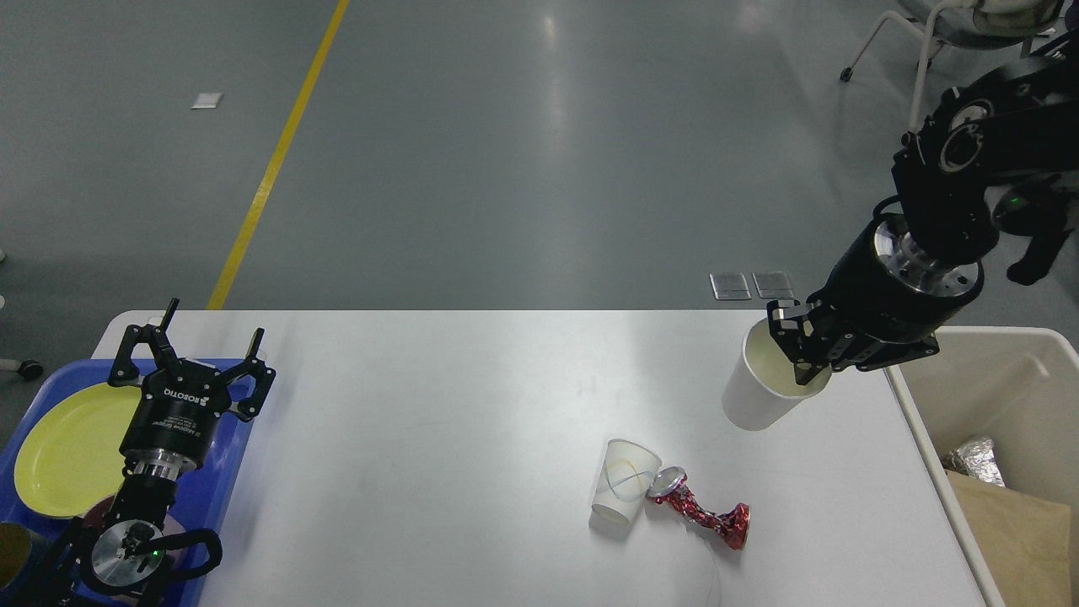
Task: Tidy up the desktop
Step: 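Carry the cream cup to the bin and release it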
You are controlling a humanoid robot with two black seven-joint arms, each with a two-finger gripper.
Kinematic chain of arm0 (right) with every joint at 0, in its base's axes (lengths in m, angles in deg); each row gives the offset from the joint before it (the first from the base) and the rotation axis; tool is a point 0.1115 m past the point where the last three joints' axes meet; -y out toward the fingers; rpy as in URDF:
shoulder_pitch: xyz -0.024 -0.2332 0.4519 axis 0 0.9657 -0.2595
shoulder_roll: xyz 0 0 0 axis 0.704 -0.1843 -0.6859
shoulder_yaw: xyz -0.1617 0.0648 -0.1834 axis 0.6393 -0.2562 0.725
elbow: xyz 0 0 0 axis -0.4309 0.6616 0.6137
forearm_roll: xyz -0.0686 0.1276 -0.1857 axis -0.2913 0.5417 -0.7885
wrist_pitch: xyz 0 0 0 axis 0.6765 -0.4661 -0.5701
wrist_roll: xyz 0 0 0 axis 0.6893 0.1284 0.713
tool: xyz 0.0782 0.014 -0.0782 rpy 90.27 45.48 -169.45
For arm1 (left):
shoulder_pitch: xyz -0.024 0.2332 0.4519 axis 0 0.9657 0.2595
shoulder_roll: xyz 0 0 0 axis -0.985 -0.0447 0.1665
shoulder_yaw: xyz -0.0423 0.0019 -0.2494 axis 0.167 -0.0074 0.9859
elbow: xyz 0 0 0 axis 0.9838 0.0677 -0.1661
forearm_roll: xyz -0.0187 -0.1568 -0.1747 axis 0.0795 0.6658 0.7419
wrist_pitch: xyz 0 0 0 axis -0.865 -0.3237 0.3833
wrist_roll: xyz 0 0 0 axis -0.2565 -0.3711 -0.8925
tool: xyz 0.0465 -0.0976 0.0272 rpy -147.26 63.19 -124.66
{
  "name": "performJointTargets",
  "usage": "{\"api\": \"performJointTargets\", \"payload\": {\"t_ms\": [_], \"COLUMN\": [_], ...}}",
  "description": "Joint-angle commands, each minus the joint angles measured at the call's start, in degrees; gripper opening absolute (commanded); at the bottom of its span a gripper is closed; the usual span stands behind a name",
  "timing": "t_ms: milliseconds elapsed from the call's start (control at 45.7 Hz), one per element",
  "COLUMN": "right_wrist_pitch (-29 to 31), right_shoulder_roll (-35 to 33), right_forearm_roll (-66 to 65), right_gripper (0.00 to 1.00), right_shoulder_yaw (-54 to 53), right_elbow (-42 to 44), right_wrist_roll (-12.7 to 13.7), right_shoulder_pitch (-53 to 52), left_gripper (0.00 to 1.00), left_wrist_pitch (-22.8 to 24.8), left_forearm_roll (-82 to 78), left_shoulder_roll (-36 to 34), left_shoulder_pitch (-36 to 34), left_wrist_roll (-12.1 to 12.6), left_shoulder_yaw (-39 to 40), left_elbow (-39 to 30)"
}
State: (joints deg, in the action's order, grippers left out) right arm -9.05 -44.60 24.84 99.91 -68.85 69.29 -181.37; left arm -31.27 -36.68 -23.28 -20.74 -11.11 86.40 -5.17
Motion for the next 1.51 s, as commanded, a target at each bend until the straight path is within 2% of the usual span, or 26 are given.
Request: {"api": "performJointTargets", "payload": {"t_ms": [0,262,415,700,918,984,1181,1355,1487], "right_wrist_pitch": [-0.58,-3.92,-7.34,-10.86,-18.77,-20.53,-23.42,-31.15,-36.25], "right_shoulder_roll": [-0.12,-0.29,-2.39,-20.23,-25.43,-25.08,-19.99,-9.01,-3.12], "right_forearm_roll": [-0.01,-0.01,0.08,-0.54,-0.54,-0.62,-0.71,-0.45,-0.01], "right_gripper": [0.0,0.0,0.0,0.0,0.0,0.0,0.0,0.0,0.0], "right_shoulder_yaw": [0.5,6.73,11.83,10.78,1.22,-5.55,-20.15,-22.27,-22.18], "right_elbow": [0.12,1.87,7.14,23.74,38.77,45.97,63.55,81.3,87.65], "right_wrist_roll": [-0.03,-0.03,-0.12,-0.12,-0.64,-0.64,-0.47,-0.64,-0.64], "right_shoulder_pitch": [-0.11,0.15,6.21,24.13,46.8,57.78,78.97,95.14,102.45], "left_gripper": [0.96,0.96,0.96,0.96,0.96,0.96,0.96,0.96,0.96], "left_wrist_pitch": [0.0,0.0,0.0,0.0,0.0,0.0,0.0,0.0,0.0], "left_forearm_roll": [0.0,0.0,0.0,0.0,0.0,0.0,0.0,0.0,0.0], "left_shoulder_roll": [0.0,0.0,0.0,0.0,0.0,0.0,0.0,0.0,0.0], "left_shoulder_pitch": [0.0,0.0,0.0,0.09,0.09,0.09,0.09,0.09,0.09], "left_wrist_roll": [0.0,0.0,0.0,-0.09,-0.09,-0.09,-0.09,-0.09,-0.09], "left_shoulder_yaw": [0.0,0.0,0.0,0.0,0.0,0.0,0.0,0.0,0.0], "left_elbow": [0.0,0.0,0.0,0.0,0.0,0.0,0.0,0.0,0.0]}}
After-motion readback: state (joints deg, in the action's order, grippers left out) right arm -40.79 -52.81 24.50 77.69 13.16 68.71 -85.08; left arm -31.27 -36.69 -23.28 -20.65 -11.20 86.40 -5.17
